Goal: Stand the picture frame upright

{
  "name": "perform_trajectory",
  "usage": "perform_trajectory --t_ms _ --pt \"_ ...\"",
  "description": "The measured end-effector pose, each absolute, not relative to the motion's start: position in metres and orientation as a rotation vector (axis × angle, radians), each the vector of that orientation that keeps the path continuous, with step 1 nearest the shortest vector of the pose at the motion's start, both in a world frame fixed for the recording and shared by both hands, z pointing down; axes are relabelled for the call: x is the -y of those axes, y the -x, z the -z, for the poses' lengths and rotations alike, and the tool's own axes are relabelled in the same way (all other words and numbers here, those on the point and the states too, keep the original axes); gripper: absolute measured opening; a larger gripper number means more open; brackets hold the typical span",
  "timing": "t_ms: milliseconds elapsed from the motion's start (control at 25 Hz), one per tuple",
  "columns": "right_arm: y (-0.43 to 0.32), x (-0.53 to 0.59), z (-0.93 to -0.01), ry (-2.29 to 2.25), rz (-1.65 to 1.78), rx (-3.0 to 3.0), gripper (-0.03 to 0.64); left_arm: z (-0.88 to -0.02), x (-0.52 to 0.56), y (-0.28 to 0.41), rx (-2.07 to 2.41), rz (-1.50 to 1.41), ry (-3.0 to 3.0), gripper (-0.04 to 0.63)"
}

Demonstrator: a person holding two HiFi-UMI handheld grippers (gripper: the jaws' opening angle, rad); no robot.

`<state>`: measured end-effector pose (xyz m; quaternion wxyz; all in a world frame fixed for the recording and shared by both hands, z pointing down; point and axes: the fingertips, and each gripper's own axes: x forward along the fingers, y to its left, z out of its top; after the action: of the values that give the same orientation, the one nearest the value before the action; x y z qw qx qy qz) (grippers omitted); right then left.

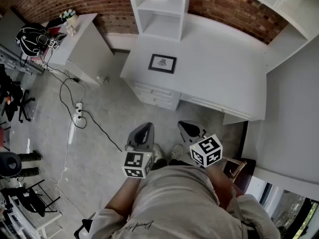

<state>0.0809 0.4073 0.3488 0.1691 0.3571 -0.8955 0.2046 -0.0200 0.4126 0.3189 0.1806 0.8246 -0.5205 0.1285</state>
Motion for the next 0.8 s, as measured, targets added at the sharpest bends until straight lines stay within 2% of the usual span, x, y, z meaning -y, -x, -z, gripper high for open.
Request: perform_trajectory --t_ms 800 --pt "-0.008 -0.398 -0.331 -1.110 -0.633 2.568 0.029 -0.312 -0.403 0.082 1.375 -0.377 -2.393 0.020"
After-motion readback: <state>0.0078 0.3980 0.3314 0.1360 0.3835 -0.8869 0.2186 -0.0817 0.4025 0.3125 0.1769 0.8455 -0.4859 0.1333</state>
